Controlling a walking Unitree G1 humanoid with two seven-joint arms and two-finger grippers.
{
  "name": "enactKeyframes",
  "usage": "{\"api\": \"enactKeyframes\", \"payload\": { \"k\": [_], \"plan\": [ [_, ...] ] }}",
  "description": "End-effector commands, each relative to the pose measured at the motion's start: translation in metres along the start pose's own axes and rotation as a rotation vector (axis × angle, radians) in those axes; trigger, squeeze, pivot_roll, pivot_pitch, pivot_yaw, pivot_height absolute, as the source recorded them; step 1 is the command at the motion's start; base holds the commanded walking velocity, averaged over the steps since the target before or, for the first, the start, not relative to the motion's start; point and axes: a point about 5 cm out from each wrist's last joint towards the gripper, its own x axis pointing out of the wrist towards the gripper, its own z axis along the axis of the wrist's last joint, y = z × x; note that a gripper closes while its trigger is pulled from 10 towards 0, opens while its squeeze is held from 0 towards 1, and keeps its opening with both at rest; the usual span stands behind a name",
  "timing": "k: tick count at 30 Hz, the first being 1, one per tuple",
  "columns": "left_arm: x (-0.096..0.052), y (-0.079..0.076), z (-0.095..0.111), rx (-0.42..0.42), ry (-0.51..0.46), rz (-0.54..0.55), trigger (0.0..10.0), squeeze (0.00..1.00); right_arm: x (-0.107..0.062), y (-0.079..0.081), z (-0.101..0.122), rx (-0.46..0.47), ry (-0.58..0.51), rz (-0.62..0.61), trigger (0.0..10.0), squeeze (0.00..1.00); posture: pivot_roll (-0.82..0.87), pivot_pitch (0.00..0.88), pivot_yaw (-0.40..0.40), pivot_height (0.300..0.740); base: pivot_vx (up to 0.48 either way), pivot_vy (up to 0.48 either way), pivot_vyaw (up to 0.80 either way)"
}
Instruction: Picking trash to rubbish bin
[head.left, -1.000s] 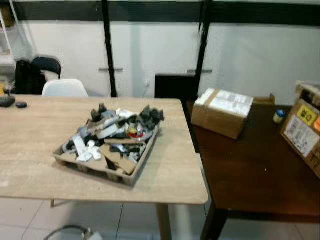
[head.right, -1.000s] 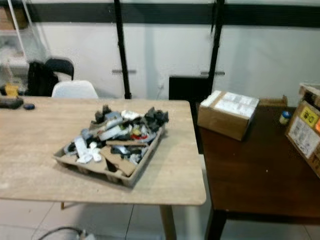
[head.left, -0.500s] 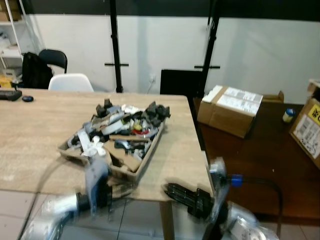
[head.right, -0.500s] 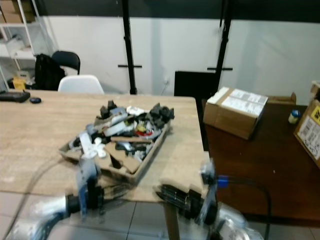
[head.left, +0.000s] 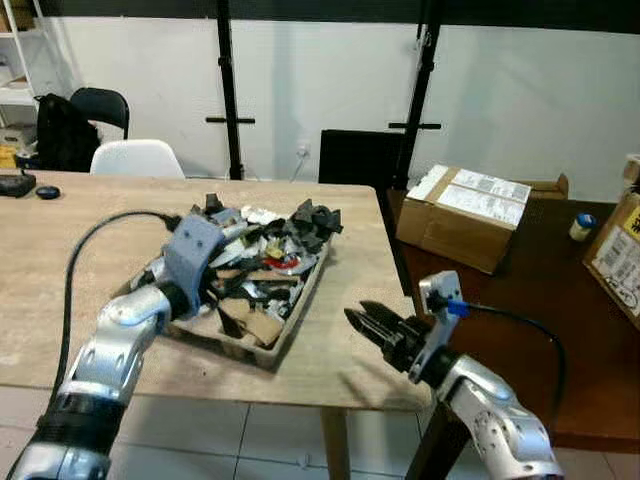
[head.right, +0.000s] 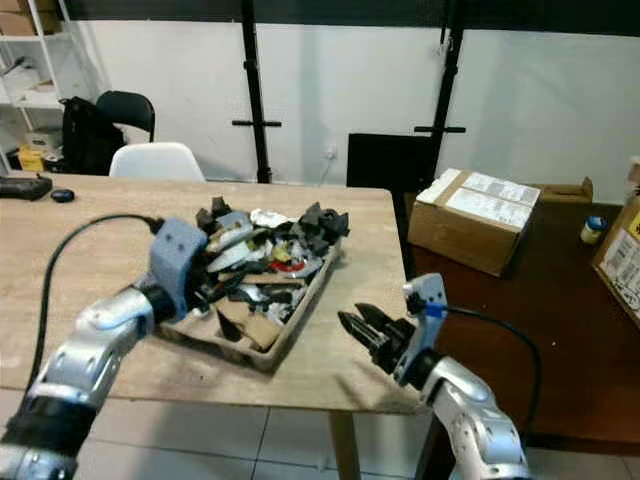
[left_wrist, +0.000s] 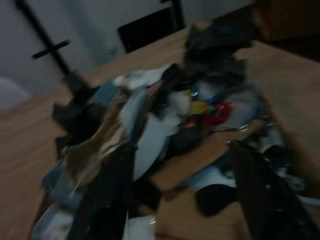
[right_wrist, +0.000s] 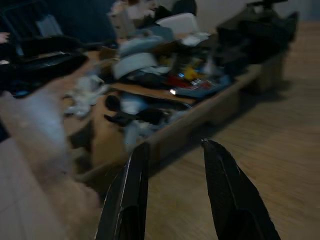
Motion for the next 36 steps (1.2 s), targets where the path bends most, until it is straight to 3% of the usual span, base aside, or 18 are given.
{"api": "enactKeyframes", "payload": {
  "k": [1,3,5,6,7,11,17,19,24,28,36],
  "plan": [
    [0.001,-0.001,-0.013,-0.024,0.049,-0.003,10.0,1.00,0.001,-0.004,-0.009,-0.026,0.036,-0.054,10.0,0.00,-0.07,0.104,0.009,0.740,0.000,0.000,0.00],
    [0.003,-0.005,-0.015,-0.024,0.044,-0.021,10.0,1.00,0.002,-0.005,-0.012,-0.042,0.045,-0.068,10.0,0.00,-0.07,0.104,0.009,0.740,0.000,0.000,0.00],
    [0.007,-0.015,-0.018,-0.023,0.041,-0.113,10.0,1.00,0.006,-0.005,-0.014,-0.051,0.052,-0.081,10.0,0.00,-0.07,0.111,0.006,0.740,0.000,0.000,0.00],
    [0.010,-0.020,-0.019,-0.004,0.038,-0.177,10.0,0.68,0.008,-0.004,-0.015,-0.050,0.052,-0.082,10.0,0.00,-0.07,0.113,0.005,0.740,0.000,0.000,0.00],
    [0.011,-0.024,-0.019,0.017,0.034,-0.231,10.0,0.01,0.009,-0.002,-0.016,-0.045,0.051,-0.079,10.0,0.00,-0.07,0.117,0.007,0.740,0.000,0.000,0.00],
    [0.017,-0.023,-0.021,0.049,0.047,-0.300,10.0,0.00,0.015,0.002,-0.015,-0.035,0.045,-0.075,10.0,0.00,-0.07,0.122,0.009,0.740,0.000,0.000,0.00],
    [0.021,-0.014,-0.024,0.096,0.094,-0.320,10.0,0.00,0.017,0.003,-0.015,-0.030,0.036,-0.075,10.0,0.00,-0.07,0.131,0.015,0.740,0.000,0.000,0.00],
    [0.023,-0.005,-0.029,0.176,0.146,-0.298,10.0,0.00,0.017,0.004,-0.017,-0.030,0.036,-0.077,10.0,0.00,-0.06,0.139,0.018,0.740,0.000,0.000,0.00],
    [0.025,-0.005,-0.036,0.292,0.195,-0.320,10.0,0.00,0.017,0.004,-0.020,-0.008,0.036,-0.083,10.0,0.00,-0.06,0.145,0.016,0.740,0.000,0.000,0.00],
    [0.027,-0.005,-0.039,0.277,0.210,-0.327,10.0,0.00,0.017,0.003,-0.020,-0.009,0.035,-0.091,10.0,0.00,-0.06,0.158,0.022,0.740,0.000,0.000,0.00],
    [0.030,-0.023,-0.056,0.305,0.291,-0.406,10.0,0.00,0.017,0.003,-0.020,-0.007,0.033,-0.094,10.0,0.00,-0.06,0.162,0.029,0.740,0.000,0.000,0.00]
  ]
}}
